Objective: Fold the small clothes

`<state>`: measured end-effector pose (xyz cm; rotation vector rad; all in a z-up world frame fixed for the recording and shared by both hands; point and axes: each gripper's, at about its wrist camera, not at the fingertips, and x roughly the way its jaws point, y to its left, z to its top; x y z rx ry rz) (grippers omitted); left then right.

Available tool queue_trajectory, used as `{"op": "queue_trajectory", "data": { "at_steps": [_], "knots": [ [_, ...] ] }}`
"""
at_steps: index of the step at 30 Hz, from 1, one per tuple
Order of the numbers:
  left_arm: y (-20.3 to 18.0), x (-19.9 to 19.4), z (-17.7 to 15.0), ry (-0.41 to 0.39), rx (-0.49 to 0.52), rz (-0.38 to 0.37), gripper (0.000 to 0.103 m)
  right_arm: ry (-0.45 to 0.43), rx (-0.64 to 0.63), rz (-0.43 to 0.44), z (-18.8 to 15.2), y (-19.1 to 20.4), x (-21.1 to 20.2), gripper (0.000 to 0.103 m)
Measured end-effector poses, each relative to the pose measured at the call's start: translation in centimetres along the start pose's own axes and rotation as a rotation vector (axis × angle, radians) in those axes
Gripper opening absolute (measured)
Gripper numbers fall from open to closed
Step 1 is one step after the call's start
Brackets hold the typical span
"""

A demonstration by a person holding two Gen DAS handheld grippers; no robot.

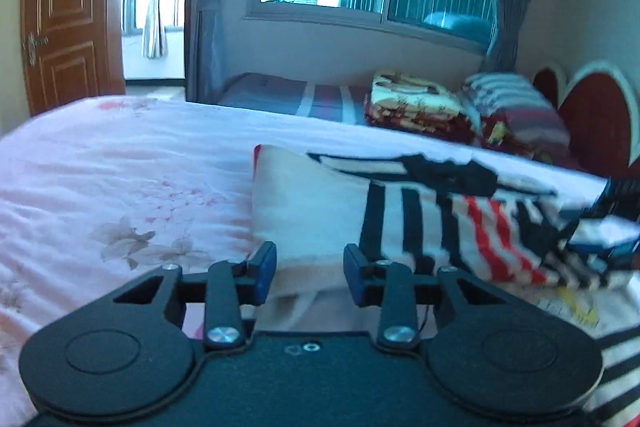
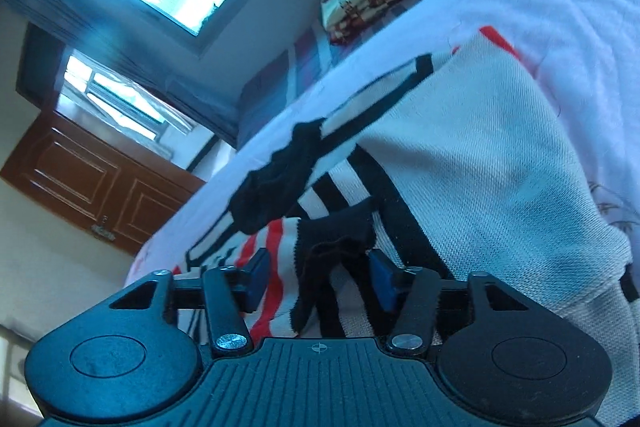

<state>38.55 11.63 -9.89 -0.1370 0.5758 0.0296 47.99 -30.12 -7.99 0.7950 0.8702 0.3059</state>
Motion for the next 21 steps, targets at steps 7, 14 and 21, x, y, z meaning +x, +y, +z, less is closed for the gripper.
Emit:
{"op": "queue_trajectory", "data": {
  "at_steps": [7,14,21],
  "knots": [
    [0.9,5.7,0.4,0.141,-0.018,-0.063,0.032,-0.045,-0.156,-0.055,-0.6,2.0,-1.1,0.004],
    [1.3,6.3,-0.4,0.148,0.056,-0.078,0.031,-0.037,-0.245,-0.137,-3.7,0.7,-0.7,0.004],
    [1.9,5.8,1.7,0.117,0.070,-0.121,0.043,-0.190,-0.279,-0.149,-2.4,2.0,-4.7,0.029]
  ]
}}
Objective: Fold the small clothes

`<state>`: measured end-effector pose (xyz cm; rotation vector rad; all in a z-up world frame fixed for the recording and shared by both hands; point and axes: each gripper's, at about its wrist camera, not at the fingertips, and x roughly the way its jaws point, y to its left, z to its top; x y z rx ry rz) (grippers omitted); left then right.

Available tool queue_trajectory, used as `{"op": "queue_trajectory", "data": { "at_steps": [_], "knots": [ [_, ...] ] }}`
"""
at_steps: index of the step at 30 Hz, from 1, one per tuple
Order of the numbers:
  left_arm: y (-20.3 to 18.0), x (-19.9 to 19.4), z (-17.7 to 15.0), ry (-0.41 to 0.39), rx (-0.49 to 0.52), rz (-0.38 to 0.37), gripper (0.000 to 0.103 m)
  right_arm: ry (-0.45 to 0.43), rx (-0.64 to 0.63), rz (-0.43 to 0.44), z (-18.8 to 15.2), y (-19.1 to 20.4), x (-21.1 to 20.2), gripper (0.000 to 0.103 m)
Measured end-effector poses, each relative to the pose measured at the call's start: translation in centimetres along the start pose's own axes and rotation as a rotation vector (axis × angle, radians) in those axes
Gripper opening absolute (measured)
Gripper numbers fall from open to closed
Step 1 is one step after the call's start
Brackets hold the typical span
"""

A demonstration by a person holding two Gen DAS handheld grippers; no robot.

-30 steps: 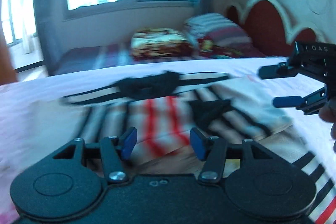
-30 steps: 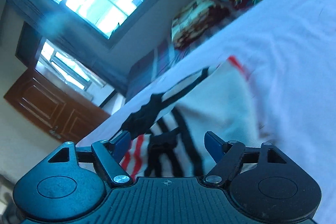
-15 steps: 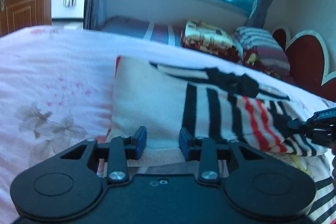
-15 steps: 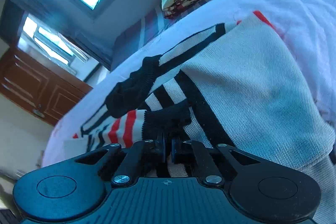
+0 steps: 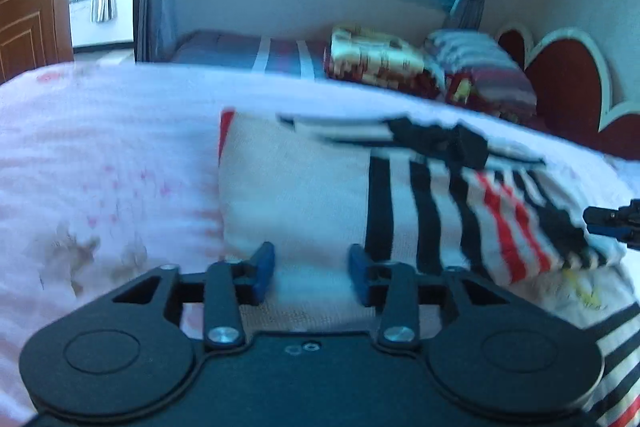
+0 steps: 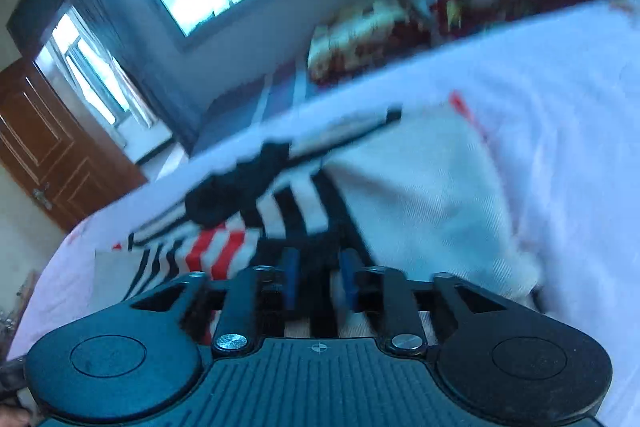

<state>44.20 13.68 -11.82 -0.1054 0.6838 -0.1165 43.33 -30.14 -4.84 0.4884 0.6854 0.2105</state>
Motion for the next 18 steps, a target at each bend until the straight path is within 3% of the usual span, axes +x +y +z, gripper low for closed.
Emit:
{"op": "queue_trajectory", "data": {
  "at_steps": [2,7,11,12,14,16,18],
  "knots": [
    [0.3,0.5,1.5,-0.029,0.016,-0.003,0.044,0.000,0.004,0.022,1.2,0.0,0.7,0.029],
    [1.4,5.5,5.1,-0.001,0.033,0.000,0.044,0.045,-0.064,0.034,2.4,1.3,4.4,0.029],
    [3.4,9.9,6.2,0.066,0.011,0.003,0.046,0.099,-0.085,-0.044,2.1,0.7,7.9,0.029],
    [3.8,10.3,6.3,0.066,0.013,-0.001,0.046,0.099,-0.090,-0.061,1.9,0.4,8.4,0.028],
    [4.4,10.7,6.7,0.070,0.005,-0.010,0.046,0.090,-0.092,-0.066,1.8,-0.1,8.6,0.018],
    [4.6,10.7,6.7,0.069,0.007,-0.012,0.046,0.082,-0.088,-0.071,1.9,0.2,7.9,0.018],
    [4.1,9.6,6.8,0.056,0.017,0.009,0.041,0.033,-0.087,-0.017,2.1,1.1,6.3,0.018]
  ]
}}
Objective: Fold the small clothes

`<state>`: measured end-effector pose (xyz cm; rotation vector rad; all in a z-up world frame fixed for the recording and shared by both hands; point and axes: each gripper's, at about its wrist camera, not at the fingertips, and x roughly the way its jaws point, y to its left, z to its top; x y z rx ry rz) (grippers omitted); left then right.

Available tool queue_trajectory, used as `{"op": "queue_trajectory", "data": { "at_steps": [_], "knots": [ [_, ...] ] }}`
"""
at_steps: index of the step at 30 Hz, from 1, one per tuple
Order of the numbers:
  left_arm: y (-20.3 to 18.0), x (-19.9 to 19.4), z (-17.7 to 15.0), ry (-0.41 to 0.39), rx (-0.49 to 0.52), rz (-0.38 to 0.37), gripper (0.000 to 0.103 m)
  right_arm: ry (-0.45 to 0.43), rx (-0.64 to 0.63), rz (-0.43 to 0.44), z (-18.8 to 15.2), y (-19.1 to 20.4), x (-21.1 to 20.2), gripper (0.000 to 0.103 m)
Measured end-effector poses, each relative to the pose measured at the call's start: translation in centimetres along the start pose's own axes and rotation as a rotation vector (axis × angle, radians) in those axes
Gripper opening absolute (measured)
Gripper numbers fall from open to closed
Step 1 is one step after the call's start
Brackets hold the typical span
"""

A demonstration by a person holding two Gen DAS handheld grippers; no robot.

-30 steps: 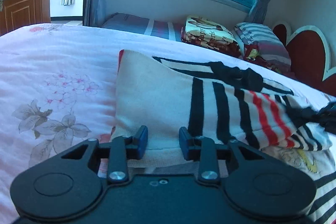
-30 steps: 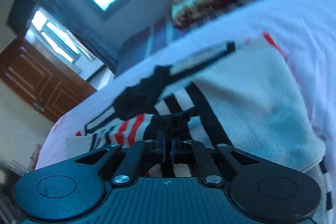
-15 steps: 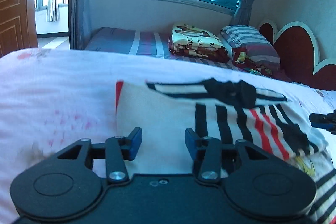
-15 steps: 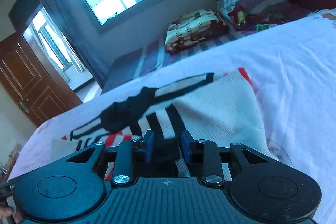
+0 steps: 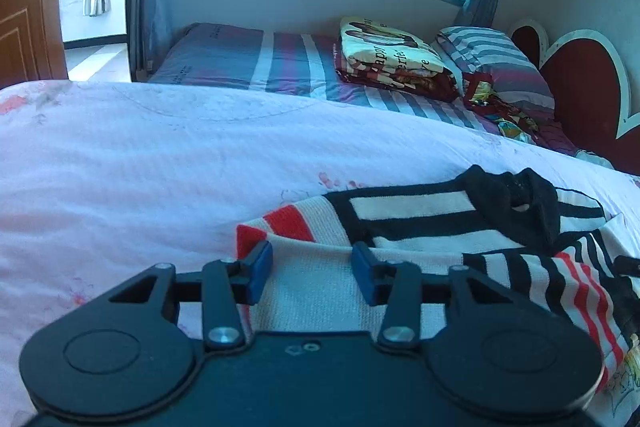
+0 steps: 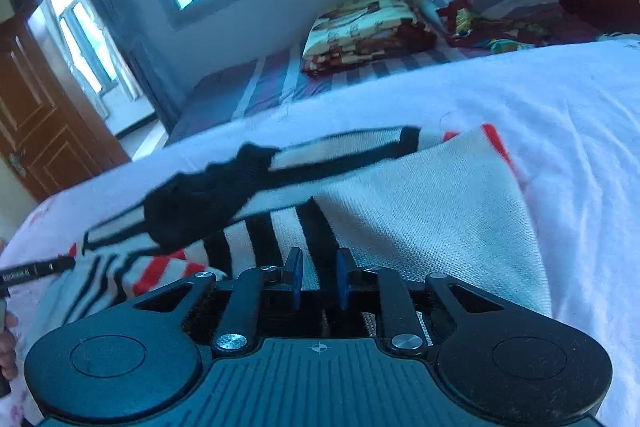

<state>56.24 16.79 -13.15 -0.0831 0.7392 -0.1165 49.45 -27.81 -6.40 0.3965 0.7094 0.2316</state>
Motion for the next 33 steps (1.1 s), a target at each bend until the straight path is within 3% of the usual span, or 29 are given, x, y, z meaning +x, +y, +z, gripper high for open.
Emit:
{"op": "queue_trajectory", "data": {
  "at_steps": [2,5,8,10,12,15,17,18,19,23,26,30,32,33],
  "knots": [
    [-1.7,-1.8,-0.2,-0.054,0.049,-0.024,0.044,0.014,-0.025,0.067,0.1,2.1,0.0,0.018],
    [-5.0,-2.6,-1.0,-0.055,0.094,-0.087,0.044,0.071,-0.103,0.140,-0.6,6.6,2.1,0.018],
    [-8.1,-1.8,-2.0,-0.024,0.117,-0.123,0.044,0.099,-0.148,0.157,-1.9,9.8,4.5,0.018],
    [-9.4,-1.1,-2.5,-0.006,0.108,-0.146,0.044,0.136,-0.171,0.123,-2.9,10.6,6.1,0.018],
    [-10.5,0.1,-3.4,0.031,0.143,-0.119,0.047,0.120,-0.232,0.099,-3.9,10.8,6.6,0.017],
    [-10.1,0.1,-4.1,0.013,0.156,-0.124,0.049,0.137,-0.279,0.084,-4.0,10.5,6.3,0.015],
    [-9.4,-0.4,-3.9,0.023,0.153,-0.109,0.049,0.133,-0.284,0.029,-3.7,9.2,5.9,0.015],
    [-8.9,-0.5,-4.0,0.022,0.160,-0.093,0.049,0.130,-0.279,0.005,-3.5,8.3,5.6,0.013],
    [-8.2,-0.7,-4.2,0.021,0.156,-0.087,0.050,0.130,-0.253,-0.014,-3.3,7.1,5.1,0.000],
    [-5.8,-1.8,-4.8,0.006,0.152,-0.083,0.046,0.119,-0.178,-0.018,-3.1,4.3,3.6,0.000],
    [-7.4,-2.2,-4.4,0.002,0.174,-0.031,0.045,0.093,-0.176,-0.035,-2.6,5.2,3.2,0.000],
    [-10.7,-4.3,-4.4,-0.055,0.171,-0.091,0.050,0.056,-0.193,-0.020,-3.0,5.9,1.2,0.000],
    [-12.3,-4.6,-5.2,-0.048,0.185,-0.130,0.051,0.092,-0.216,0.003,-3.9,5.9,1.0,0.000],
    [-13.1,-4.2,-5.8,-0.025,0.207,-0.126,0.051,0.126,-0.248,-0.024,-4.6,5.9,1.5,0.000]
  ]
}}
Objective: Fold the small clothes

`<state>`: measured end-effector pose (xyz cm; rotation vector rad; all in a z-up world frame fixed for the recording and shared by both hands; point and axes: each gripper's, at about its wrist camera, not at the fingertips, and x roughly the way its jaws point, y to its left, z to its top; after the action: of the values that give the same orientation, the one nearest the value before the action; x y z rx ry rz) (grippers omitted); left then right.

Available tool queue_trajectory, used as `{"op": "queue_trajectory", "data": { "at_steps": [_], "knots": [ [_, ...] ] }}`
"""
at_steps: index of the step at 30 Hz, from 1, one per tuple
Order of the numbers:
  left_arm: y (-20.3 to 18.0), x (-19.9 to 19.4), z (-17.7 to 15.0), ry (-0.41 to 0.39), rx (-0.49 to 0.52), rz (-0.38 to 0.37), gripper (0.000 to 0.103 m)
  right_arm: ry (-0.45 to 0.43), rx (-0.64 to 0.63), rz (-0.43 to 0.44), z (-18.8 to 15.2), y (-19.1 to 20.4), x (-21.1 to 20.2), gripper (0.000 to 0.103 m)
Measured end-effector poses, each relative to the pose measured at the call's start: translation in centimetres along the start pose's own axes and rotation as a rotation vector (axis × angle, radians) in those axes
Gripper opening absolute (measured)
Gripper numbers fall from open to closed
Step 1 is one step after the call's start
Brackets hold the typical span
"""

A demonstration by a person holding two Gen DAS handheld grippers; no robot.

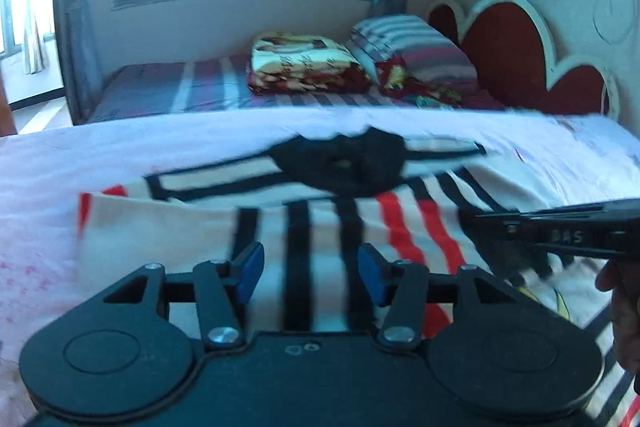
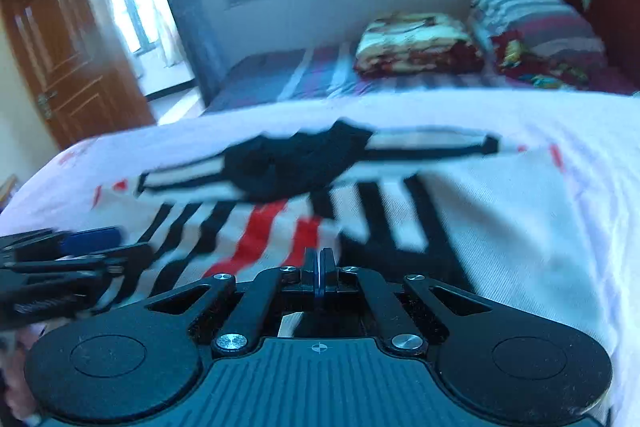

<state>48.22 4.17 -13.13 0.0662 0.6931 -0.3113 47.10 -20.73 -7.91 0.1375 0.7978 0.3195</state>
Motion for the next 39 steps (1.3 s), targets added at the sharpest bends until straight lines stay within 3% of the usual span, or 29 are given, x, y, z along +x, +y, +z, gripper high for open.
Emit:
{"op": "queue_trajectory", "data": {
  "at_steps": [1,4,7,8,10,12,15,30,34,36,39],
  "knots": [
    [-0.6,0.9,-0.6,0.047,0.022,0.014,0.051,-0.012,-0.016,-0.002,-0.5,-0.2,0.2,0.000],
    [-0.6,0.9,-1.5,0.031,-0.012,0.022,0.053,-0.006,0.020,0.004,-0.1,-0.6,-0.5,0.000],
    [0.6,-0.9,-1.7,0.004,-0.044,0.064,0.052,-0.089,0.017,-0.020,0.0,-1.5,-2.5,0.000],
    [1.1,-1.4,-2.2,0.006,-0.056,0.084,0.052,-0.088,0.021,-0.026,-0.2,-2.1,-2.5,0.000],
    [2.2,-1.1,-3.1,0.049,-0.078,0.116,0.053,0.001,0.027,-0.047,-0.7,-3.2,-1.1,0.000],
    [2.8,-1.2,-3.8,0.037,-0.107,0.106,0.055,-0.018,0.036,-0.013,-0.9,-3.9,-1.1,0.000],
    [2.0,-1.0,-3.4,0.046,-0.076,0.148,0.055,-0.011,0.022,-0.008,-0.7,-3.9,-1.1,0.000],
    [0.7,-1.0,-3.8,0.048,-0.109,0.249,0.060,-0.032,-0.016,0.092,-1.5,-5.7,-1.5,0.000],
    [0.9,-2.0,-3.1,0.052,-0.126,0.264,0.057,-0.022,-0.013,0.094,-0.4,-5.5,-2.6,0.000],
    [1.1,-3.3,-3.1,0.013,-0.137,0.263,0.057,-0.088,-0.029,0.132,-0.1,-5.0,-4.2,0.000],
    [1.6,-3.8,-3.8,0.016,-0.152,0.275,0.057,-0.078,-0.027,0.193,-0.1,-3.6,-4.0,0.000]
  ]
}}
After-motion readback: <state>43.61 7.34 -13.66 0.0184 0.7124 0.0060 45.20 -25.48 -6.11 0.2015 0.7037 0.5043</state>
